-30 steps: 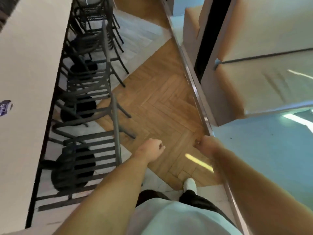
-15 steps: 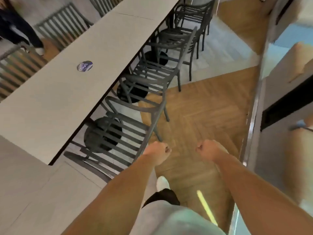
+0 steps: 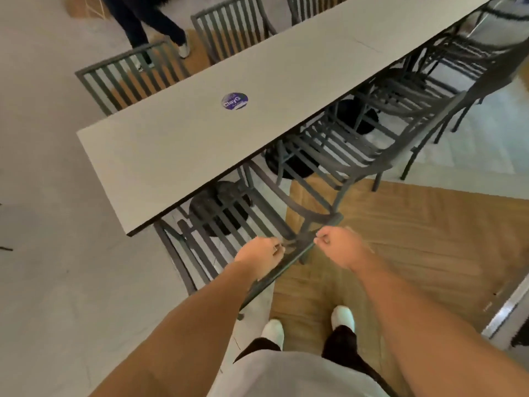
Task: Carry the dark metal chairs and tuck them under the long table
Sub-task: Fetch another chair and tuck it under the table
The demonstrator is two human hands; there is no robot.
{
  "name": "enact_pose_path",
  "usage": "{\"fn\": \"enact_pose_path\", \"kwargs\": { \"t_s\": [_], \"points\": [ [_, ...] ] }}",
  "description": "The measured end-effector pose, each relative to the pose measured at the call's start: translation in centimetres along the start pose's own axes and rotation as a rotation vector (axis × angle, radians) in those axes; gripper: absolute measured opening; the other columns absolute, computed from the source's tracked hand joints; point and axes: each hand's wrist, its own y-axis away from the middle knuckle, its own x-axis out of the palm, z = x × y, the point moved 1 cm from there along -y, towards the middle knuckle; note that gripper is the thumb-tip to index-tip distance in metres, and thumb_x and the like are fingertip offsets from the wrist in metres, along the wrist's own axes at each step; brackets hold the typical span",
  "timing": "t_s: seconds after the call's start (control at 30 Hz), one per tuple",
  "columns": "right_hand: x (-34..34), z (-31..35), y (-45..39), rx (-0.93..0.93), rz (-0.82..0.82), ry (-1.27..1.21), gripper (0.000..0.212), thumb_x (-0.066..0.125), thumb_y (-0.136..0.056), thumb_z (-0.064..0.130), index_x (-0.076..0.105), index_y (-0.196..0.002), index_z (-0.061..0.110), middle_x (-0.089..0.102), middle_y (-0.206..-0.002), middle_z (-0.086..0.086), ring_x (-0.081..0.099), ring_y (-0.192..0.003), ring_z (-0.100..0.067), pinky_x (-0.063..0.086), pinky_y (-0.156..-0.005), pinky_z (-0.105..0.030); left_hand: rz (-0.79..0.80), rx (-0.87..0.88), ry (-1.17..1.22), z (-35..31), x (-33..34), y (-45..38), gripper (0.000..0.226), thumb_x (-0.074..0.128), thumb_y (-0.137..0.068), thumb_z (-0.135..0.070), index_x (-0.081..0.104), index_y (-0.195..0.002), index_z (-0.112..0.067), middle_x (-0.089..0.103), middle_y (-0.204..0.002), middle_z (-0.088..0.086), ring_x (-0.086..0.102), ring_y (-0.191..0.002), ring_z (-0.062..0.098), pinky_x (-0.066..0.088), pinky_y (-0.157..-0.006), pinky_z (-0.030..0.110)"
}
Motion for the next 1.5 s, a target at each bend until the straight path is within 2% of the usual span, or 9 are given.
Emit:
{"fn": "enact_pose_path", "kwargs": {
  "t_s": [0.13,0.3,0.47,0.73,0.87,0.97,1.13,1.27,1.5],
  "points": [
    [-1.4,1.9,-4.0,-0.185,0.066,0.102,0.030,0.053,-0.103,0.044,0.070,-0.121,0.027,0.075,-0.111,0.001,0.066,-0.106,-0.024,0.056,-0.091,-0.040,-0.087,-0.165,0.104,1.0,0.7,0.5,0.033,0.042,-0.110,-0.040,0.063,-0.124,-0.020,0.068,-0.110,0.005,0.064,-0.097,0.024,0.055,-0.090,0.042],
    [-1.3,2.8,-6.7,-0.323,0.282,0.246,0.030,0.054,-0.102,0.047,0.069,-0.117,0.025,0.074,-0.106,0.001,0.068,-0.097,-0.021,0.058,-0.087,-0.042,-0.174,-0.414,0.240,2.0,2.5,2.5,0.033,0.045,-0.107,-0.047,0.063,-0.124,-0.026,0.067,-0.108,-0.001,0.064,-0.096,0.019,0.057,-0.090,0.042],
    [-0.3,2.5,-8.1,-0.391,0.381,0.392,0.041,0.059,-0.099,0.054,0.067,-0.127,0.025,0.071,-0.122,0.000,0.065,-0.111,-0.022,0.055,-0.094,-0.040,-0.196,-0.574,0.345,2.8,5.1,4.7,0.036,0.048,-0.104,-0.057,0.063,-0.120,-0.029,0.066,-0.103,-0.005,0.064,-0.087,0.011,0.054,-0.069,0.025],
    [2.3,2.0,-9.3,-0.369,0.497,0.453,0.082,0.060,-0.082,0.082,0.063,-0.137,0.021,0.066,-0.131,-0.001,0.062,-0.117,-0.021,0.053,-0.095,-0.036,-0.088,-0.627,0.329,4.7,9.0,7.0,0.081,0.040,-0.088,-0.086,0.062,-0.134,-0.023,0.061,-0.128,0.001,0.058,-0.113,0.018,0.050,-0.095,0.036],
    [3.1,2.7,-9.6,-0.386,0.554,0.533,0.090,0.063,-0.075,0.085,0.060,-0.138,0.021,0.062,-0.129,0.000,0.061,-0.115,-0.020,0.053,-0.094,-0.038,-0.041,-0.621,0.316,5.6,9.8,7.3,0.096,0.041,-0.079,-0.094,0.054,-0.146,-0.026,0.052,-0.148,0.002,0.050,-0.133,0.022,0.047,-0.108,0.043],
    [3.9,3.1,-9.6,-0.470,0.548,0.680,0.072,0.065,-0.085,0.071,0.057,-0.139,0.024,0.057,-0.130,0.002,0.059,-0.118,-0.021,0.053,-0.095,-0.041,0.045,-0.635,0.282,6.1,10.0,6.7,0.085,0.053,-0.082,-0.085,0.054,-0.144,-0.027,0.055,-0.143,0.000,0.053,-0.131,0.024,0.048,-0.109,0.044],
    [4.8,2.7,-9.2,-0.518,0.433,0.773,0.033,0.062,-0.098,0.037,0.061,-0.127,0.023,0.063,-0.124,0.001,0.064,-0.113,-0.025,0.052,-0.092,-0.041,0.101,-0.687,0.081,5.9,10.1,5.5,0.036,0.055,-0.105,-0.045,0.060,-0.128,-0.019,0.065,-0.107,0.001,0.066,-0.101,0.021,0.057,-0.092,0.036],
    [4.9,2.6,-9.4,-0.488,0.387,0.786,0.026,0.060,-0.099,0.032,0.064,-0.123,0.022,0.067,-0.119,-0.001,0.066,-0.109,-0.026,0.054,-0.089,-0.040,0.114,-0.693,0.053,6.1,9.8,4.9,0.023,0.053,-0.106,-0.028,0.062,-0.124,-0.016,0.059,-0.097,0.000,0.066,-0.095,0.021,0.057,-0.092,0.036],
    [4.4,3.5,-11.3,-0.452,0.344,0.766,0.024,0.060,-0.098,0.027,0.067,-0.121,0.022,0.069,-0.111,-0.001,0.068,-0.102,-0.025,0.053,-0.085,-0.037,0.103,-0.667,0.025,7.1,8.1,3.3,0.021,0.053,-0.107,-0.026,0.061,-0.123,-0.015,0.059,-0.094,0.001,0.065,-0.090,0.020,0.058,-0.089,0.036]
  ]
}}
